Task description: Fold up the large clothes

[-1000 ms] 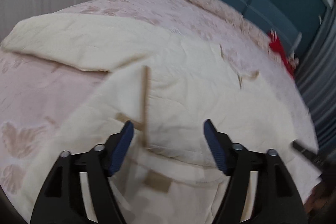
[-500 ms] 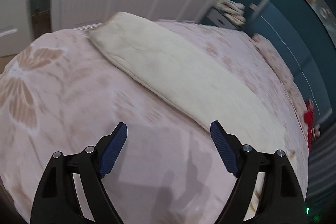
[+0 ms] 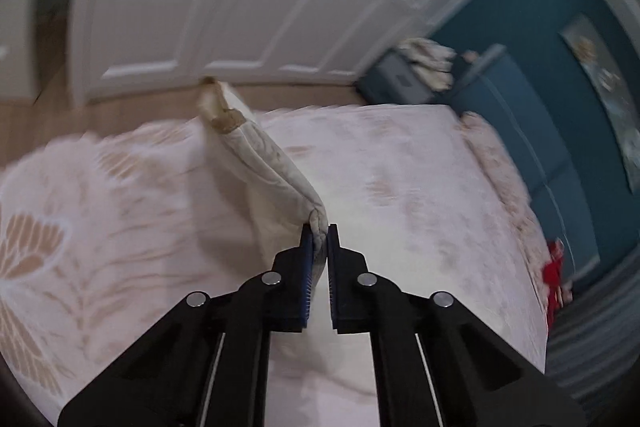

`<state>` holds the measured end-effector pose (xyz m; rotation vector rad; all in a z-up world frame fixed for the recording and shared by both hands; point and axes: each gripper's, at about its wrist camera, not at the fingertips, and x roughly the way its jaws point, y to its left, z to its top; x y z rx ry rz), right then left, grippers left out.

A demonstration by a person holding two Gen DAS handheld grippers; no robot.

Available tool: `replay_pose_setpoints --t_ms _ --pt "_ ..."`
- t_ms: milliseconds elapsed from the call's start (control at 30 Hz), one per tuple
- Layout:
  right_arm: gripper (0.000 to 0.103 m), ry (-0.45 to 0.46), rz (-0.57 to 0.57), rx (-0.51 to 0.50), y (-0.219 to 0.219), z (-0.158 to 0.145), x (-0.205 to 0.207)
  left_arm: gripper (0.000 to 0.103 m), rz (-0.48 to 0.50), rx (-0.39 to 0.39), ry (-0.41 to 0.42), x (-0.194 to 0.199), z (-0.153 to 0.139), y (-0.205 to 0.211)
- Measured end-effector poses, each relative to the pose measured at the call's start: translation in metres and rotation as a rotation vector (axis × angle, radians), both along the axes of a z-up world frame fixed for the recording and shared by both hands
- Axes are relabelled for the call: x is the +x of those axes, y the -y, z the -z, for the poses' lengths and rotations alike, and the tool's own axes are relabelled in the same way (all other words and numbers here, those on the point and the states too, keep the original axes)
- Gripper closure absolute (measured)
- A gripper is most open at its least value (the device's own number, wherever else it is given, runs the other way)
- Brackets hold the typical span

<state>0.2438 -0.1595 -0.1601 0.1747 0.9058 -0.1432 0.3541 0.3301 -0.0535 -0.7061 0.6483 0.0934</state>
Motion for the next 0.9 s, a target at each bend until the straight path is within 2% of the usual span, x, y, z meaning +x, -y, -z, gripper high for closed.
replay_pose_setpoints --t_ms 100,200,300,367,433,467,600,700,767,833,900 --pt "0.093 0.007 0.001 0.022 0.002 -0.001 -0.001 0.098 0.144 0.076 0.129 0.002 -0.065 0.062" --pt "0.093 0.021 0.011 0.069 0.009 -0.011 -0.007 0.098 0.365 0.13 0.281 -0.007 -0.136 0.162" --pt "0.093 0.067 0.04 0.107 0.016 -0.032 -0.027 0.098 0.549 0.165 0.355 -0.025 -0.167 0.25" --pt "0.093 0.09 0.045 0.118 0.024 -0.047 -0.045 0.098 0.69 0.171 0.366 -0.038 -0.173 0.32" --pt "0.093 0.1 0.057 0.12 0.033 -0.056 -0.061 0.098 0.79 0.163 0.341 -0.048 -0.163 0.375" --pt "0.093 0.097 0.07 0.131 0.042 -0.06 -0.071 0.098 0.818 0.155 0.325 -0.055 -0.157 0.389" --pt "0.092 0.086 0.122 0.145 0.072 -0.066 -0.105 0.098 0.926 0.13 0.171 -0.069 -0.102 0.472" --pt "0.092 0.06 0.153 0.131 0.09 -0.063 -0.125 0.097 0.943 0.134 0.076 -0.077 -0.058 0.497" --pt "0.092 0.047 0.168 0.126 0.1 -0.058 -0.134 0.095 0.947 0.118 -0.018 -0.08 -0.025 0.509" --pt "0.091 0.031 0.18 0.128 0.109 -0.053 -0.14 0.085 0.937 0.102 -0.077 -0.086 0.0 0.516" --pt "0.08 0.023 0.198 0.139 0.117 -0.05 -0.145 0.056 0.922 0.077 -0.103 -0.093 0.011 0.503"
